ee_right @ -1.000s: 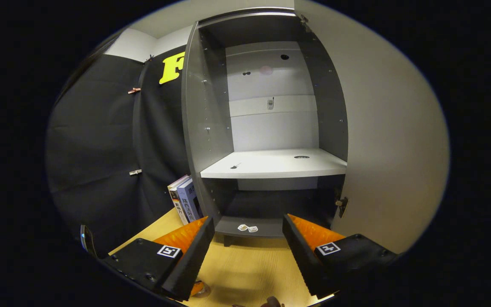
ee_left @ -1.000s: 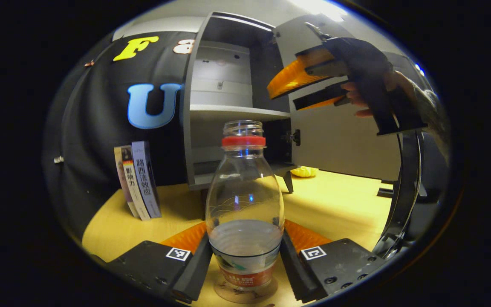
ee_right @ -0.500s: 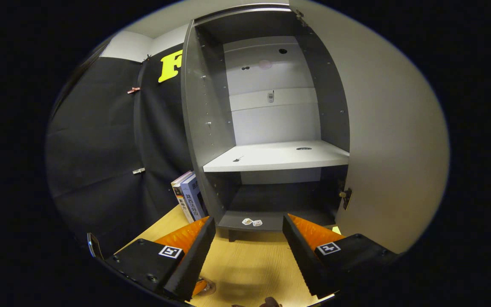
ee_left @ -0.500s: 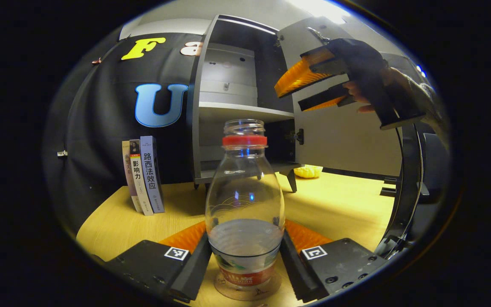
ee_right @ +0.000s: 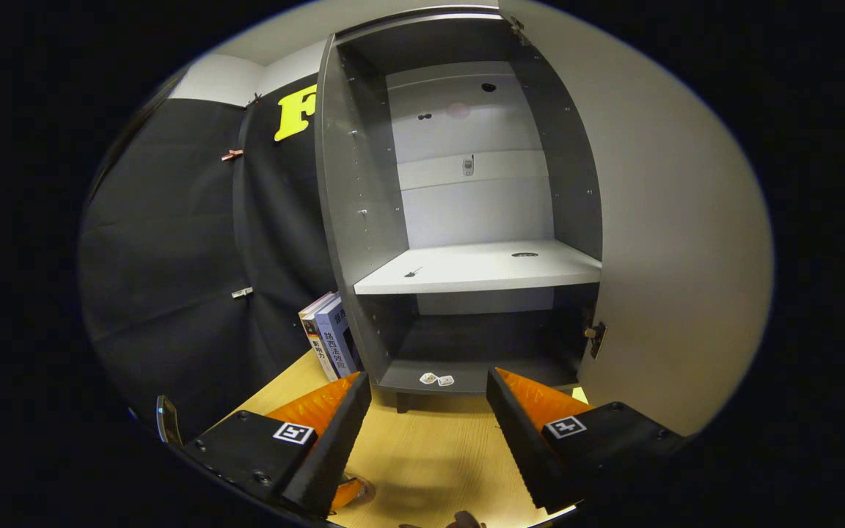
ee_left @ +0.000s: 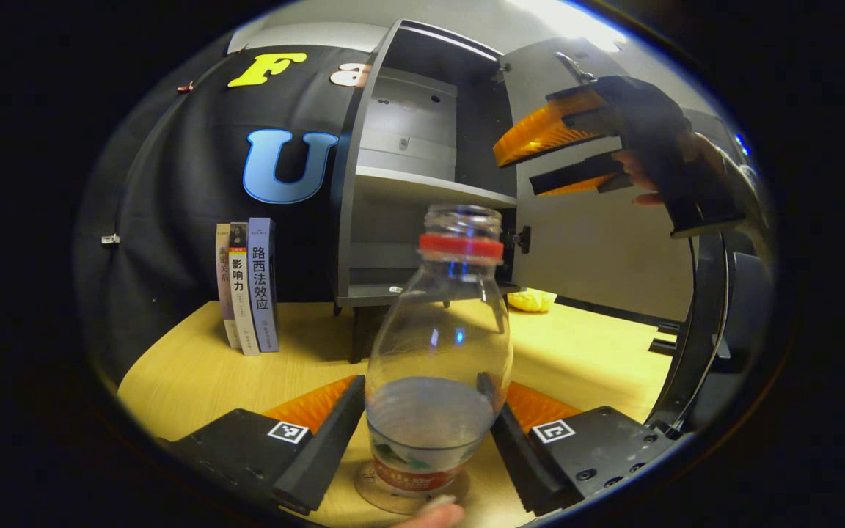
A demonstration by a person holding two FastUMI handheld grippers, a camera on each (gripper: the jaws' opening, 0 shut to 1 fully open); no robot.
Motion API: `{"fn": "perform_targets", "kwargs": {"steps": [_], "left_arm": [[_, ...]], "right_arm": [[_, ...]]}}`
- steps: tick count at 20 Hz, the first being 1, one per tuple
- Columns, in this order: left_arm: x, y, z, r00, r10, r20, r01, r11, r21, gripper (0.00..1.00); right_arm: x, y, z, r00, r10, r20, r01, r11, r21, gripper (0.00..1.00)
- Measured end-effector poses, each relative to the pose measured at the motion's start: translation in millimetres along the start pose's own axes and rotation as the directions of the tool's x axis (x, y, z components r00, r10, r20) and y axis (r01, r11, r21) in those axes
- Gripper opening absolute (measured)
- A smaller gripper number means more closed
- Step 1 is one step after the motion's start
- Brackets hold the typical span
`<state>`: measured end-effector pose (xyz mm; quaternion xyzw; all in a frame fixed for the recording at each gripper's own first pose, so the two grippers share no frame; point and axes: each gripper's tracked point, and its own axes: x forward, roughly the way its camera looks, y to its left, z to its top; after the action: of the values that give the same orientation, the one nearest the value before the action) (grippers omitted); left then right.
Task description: Open the cabinet door with the right hand, grasp the bottle in the cabinet with the left hand and place it on the coaster, then close the cabinet door with the right hand.
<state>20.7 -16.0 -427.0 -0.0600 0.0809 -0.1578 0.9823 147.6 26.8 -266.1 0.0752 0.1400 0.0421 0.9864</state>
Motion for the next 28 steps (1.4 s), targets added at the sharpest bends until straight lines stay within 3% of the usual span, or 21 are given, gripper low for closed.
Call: {"fn": "perform_targets", "kwargs": {"steps": [8,11,14,17,20,22,25,28], "left_arm": [[-6.2,-9.1,98.8,0.996,-0.026,0.09,0.024,0.999,0.024,0.95],[-13.4,-30.8,149.9,0.989,-0.091,0.119,0.09,0.996,0.01,0.95],[-28.6,-64.0,195.3,0.97,-0.207,0.125,0.208,0.978,0.005,0.95],[-38.4,-83.7,236.3,0.951,-0.285,0.121,0.285,0.958,0.017,0.93],[-40.2,-95.2,261.3,0.937,-0.328,0.119,0.325,0.945,0.048,0.95],[-34.7,-105.4,268.7,0.929,-0.354,0.107,0.348,0.935,0.066,0.95],[-18.5,-122.7,271.6,0.921,-0.38,0.084,0.373,0.924,0.089,0.95],[-1.2,-148.4,276.0,0.902,-0.421,0.093,0.417,0.907,0.063,0.92]], "right_arm": [[-36.6,-9.6,52.0,0.996,-0.053,0.069,0.055,0.998,-0.028,0.98],[-67.5,-5.6,88.4,0.992,-0.052,0.113,0.054,0.998,-0.018,0.98],[-106.0,6.7,102.1,0.993,-0.03,0.117,0.034,0.999,-0.032,0.98],[-155.9,11.4,113.3,0.988,-0.032,0.153,0.024,0.998,0.053,0.98],[-205.5,-31.6,118.3,0.965,-0.181,0.188,0.167,0.982,0.089,0.99],[-245.2,-63.3,122.8,0.926,-0.307,0.221,0.292,0.951,0.098,0.98],[-290.3,-95.1,121.8,0.876,-0.426,0.226,0.405,0.905,0.134,0.97],[-318.2,-146.4,112.6,0.809,-0.551,0.205,0.552,0.832,0.054,0.97]]}}
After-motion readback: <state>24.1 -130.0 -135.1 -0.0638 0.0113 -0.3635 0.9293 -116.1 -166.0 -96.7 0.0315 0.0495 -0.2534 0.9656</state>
